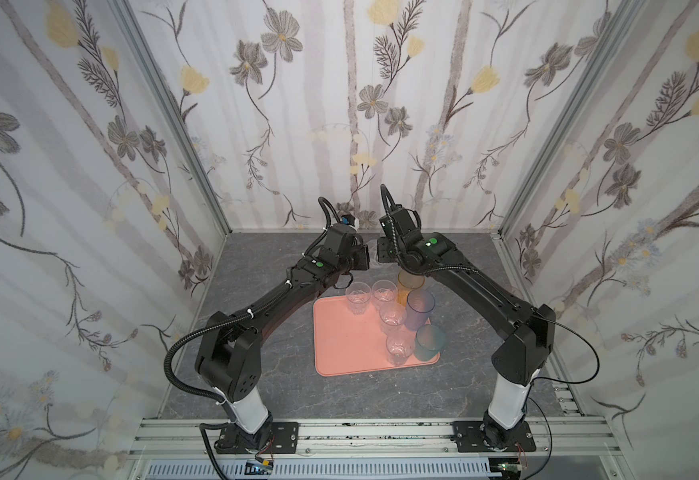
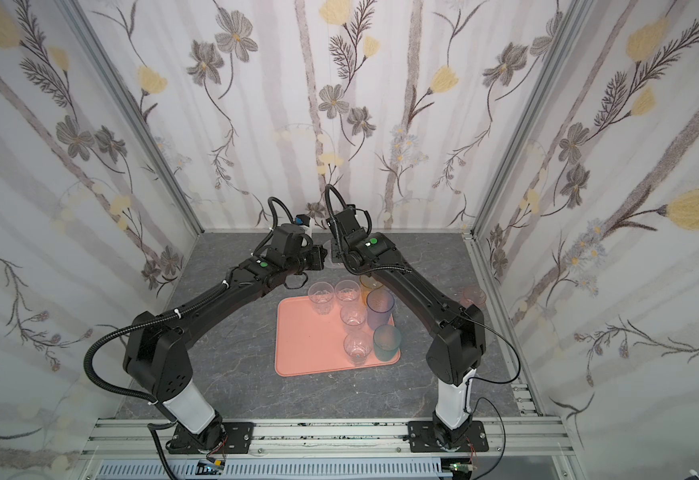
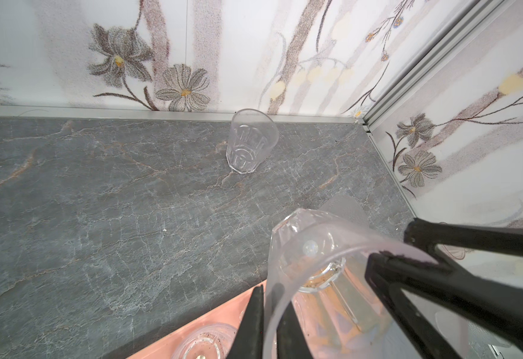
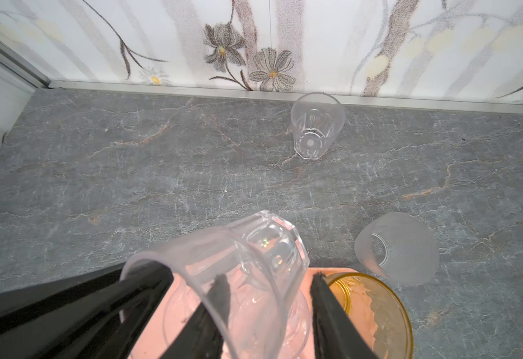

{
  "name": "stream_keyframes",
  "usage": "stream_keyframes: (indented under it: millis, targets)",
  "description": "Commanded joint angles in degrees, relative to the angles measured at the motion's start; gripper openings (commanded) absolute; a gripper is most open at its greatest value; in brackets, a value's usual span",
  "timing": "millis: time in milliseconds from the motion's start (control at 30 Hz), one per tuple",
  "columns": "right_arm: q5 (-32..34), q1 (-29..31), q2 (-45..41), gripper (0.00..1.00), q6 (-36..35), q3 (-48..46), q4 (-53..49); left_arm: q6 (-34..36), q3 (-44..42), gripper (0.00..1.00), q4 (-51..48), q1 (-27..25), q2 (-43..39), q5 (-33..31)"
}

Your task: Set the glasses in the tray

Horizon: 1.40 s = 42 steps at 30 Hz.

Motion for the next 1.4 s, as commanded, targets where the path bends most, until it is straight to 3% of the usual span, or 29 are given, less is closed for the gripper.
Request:
stream_keyframes:
  millis: [0,200,367,533,867,1267,1367]
  targets:
    - [2.4,0.5,0.5,0.35,-1.5,0.1,0.2,-0.5,0.0,0.11,1.9,-0.4,-0.7,-0.7]
    - [2.5,0.8,0.7,0.16,-1.9,-0.3,0.1,-0.3,0.2,0.13,1.8,-0.6,-1.0,-0.6]
    - [0.9,0.9,0.0,0.11,-1.9,-1.0,0.8,0.3,-0.8,0.18,1.8,-0.6,-2.2,-0.9]
    - [-4.1,1.0,-0.9,0.04,-1.4,-2.4,2.6,1.1,-2.4,0.36,1.8,-0.7,-4.8,-0.9]
    - [-11.1,2.6,-6.6,0.00,1.3,-9.8,5.0,2.9,-10.4,0.64,1.9,0.2,-13.9,-2.2]
    - [-15.0,6.4,-12.3,0.00,5.4,-19.8,6.3,4.1,-19.1,0.73,2.6,3.7,-20.1,-3.4]
    - [-15.1,7.0,-13.0,0.00,6.5,-22.7,7.0,3.9,-20.5,0.75,3.4,3.6,-20.8,-1.2]
